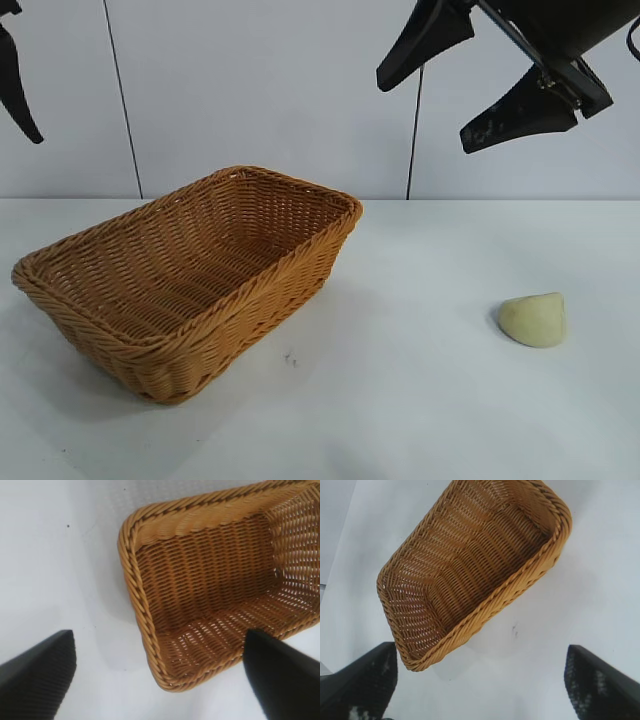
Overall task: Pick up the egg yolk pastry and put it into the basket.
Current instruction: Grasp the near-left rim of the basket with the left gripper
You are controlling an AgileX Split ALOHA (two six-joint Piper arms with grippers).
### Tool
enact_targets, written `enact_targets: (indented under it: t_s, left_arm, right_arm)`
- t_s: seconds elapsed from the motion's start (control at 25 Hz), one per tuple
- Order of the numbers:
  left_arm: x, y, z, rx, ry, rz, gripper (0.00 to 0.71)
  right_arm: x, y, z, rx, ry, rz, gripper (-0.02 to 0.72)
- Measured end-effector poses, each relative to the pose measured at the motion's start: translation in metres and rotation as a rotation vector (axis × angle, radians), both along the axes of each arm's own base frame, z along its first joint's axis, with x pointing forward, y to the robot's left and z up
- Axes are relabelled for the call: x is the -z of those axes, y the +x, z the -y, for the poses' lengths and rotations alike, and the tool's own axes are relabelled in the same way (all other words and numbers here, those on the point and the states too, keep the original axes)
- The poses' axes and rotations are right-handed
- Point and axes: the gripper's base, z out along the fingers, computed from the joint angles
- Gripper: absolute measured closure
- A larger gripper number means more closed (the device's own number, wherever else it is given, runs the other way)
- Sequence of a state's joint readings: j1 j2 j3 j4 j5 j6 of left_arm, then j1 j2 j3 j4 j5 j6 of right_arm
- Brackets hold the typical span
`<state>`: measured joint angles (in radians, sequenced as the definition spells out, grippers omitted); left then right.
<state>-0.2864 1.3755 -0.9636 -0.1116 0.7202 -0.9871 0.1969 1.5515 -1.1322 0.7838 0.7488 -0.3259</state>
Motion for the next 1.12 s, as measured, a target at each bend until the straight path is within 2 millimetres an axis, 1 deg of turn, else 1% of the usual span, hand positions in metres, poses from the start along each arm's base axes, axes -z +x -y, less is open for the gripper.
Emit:
enact_targets:
  t_s: [0.08, 0.2, 0.44, 0.48, 0.52, 0.56, 0.6, 0.72, 0.88, 0.92, 0.96, 1.04, 1.12]
  left_arm:
    - [0.008, 0.006, 0.002, -0.003, 0.001, -0.010, 0.014]
    - [0.028, 0.016, 0.005, -0.005, 0.019, -0.069, 0.014]
    - [0.080, 0.034, 0.010, -0.036, 0.046, -0.217, 0.014]
    - [0.080, 0.034, 0.010, -0.036, 0.046, -0.217, 0.014]
    - [0.087, 0.036, 0.011, -0.050, 0.039, -0.235, 0.014]
    - [0.095, 0.039, 0.013, -0.066, 0.028, -0.253, 0.014]
    - [0.110, 0.042, 0.016, -0.095, 0.004, -0.295, 0.014]
    - [0.126, 0.044, 0.019, -0.135, -0.030, -0.342, 0.014]
    - [0.133, 0.046, 0.020, -0.139, -0.033, -0.348, 0.014]
    - [0.133, 0.046, 0.020, -0.140, -0.033, -0.349, 0.026]
    - [0.133, 0.046, 0.020, -0.141, -0.035, -0.349, 0.058]
    - [0.133, 0.046, 0.020, -0.142, -0.036, -0.349, 0.155]
    - [0.133, 0.046, 0.020, -0.141, -0.035, -0.349, 0.296]
  right_arm:
    - [0.000, 0.000, 0.000, -0.001, 0.000, -0.002, 0.080]
    - [0.000, 0.000, 0.000, -0.003, 0.000, -0.003, 0.080]
    - [0.000, 0.000, 0.000, -0.003, -0.001, -0.003, 0.080]
    - [0.000, 0.000, 0.000, -0.003, -0.001, -0.003, 0.080]
    - [0.000, 0.000, 0.000, -0.003, -0.001, -0.003, 0.080]
    - [0.000, 0.000, 0.000, -0.003, -0.001, -0.003, 0.080]
    - [0.000, 0.000, 0.000, -0.003, -0.001, -0.003, 0.080]
    - [0.000, 0.000, 0.000, -0.003, -0.001, -0.003, 0.080]
    - [0.000, -0.001, 0.000, -0.005, 0.000, -0.005, 0.080]
    - [0.000, -0.001, 0.000, -0.005, 0.000, -0.005, 0.080]
    - [0.000, -0.001, 0.000, -0.005, 0.000, -0.005, 0.080]
    - [0.000, -0.001, 0.000, -0.005, 0.000, -0.005, 0.080]
    - [0.000, -0.001, 0.000, -0.005, 0.000, -0.005, 0.080]
